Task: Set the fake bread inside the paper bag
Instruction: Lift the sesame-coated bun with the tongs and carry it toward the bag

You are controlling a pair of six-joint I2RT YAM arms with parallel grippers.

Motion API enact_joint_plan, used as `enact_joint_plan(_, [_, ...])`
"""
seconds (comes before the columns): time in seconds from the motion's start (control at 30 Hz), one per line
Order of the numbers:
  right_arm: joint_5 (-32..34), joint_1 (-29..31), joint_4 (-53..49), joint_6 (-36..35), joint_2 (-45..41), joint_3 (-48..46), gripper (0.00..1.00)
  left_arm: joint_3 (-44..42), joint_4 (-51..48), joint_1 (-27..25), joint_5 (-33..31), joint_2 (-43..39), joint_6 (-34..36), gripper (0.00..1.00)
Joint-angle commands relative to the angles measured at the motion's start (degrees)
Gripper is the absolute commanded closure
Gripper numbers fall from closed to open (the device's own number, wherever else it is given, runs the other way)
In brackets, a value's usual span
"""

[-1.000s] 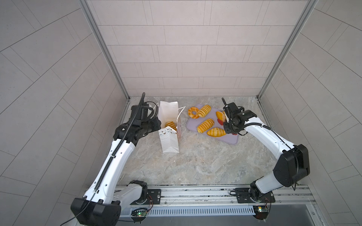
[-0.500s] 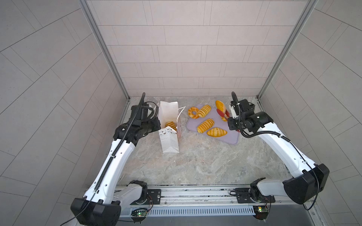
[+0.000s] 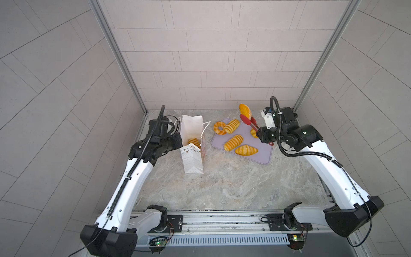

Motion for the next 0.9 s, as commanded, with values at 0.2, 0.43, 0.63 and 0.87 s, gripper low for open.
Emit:
enact_joint_plan(0.2, [-3.05, 4.2, 1.44, 3.0, -1.63, 6.36, 0.68, 0.57, -0.53, -0.22, 0.15, -1.26, -0.06, 0.93])
enact_joint_plan(0.43, [-1.86, 9.02, 0.45, 2.95, 0.07, 12.42, 0.68, 0.26, -0.31, -0.23, 0.18, -1.34, -0.27, 0.93])
enact_joint_plan(0.63, [0.17, 12.95, -0.9, 2.32, 1.93, 17.11, 0.68, 0.21, -0.35, -0.22, 0.13, -1.46, -0.22, 0.93])
enact_joint_plan(0.87, [1.69, 16.42, -1.91, 1.85, 3.99, 21.45, 0.68, -0.02, -0.32, -0.2, -0.08, -1.66, -0.24, 0.93])
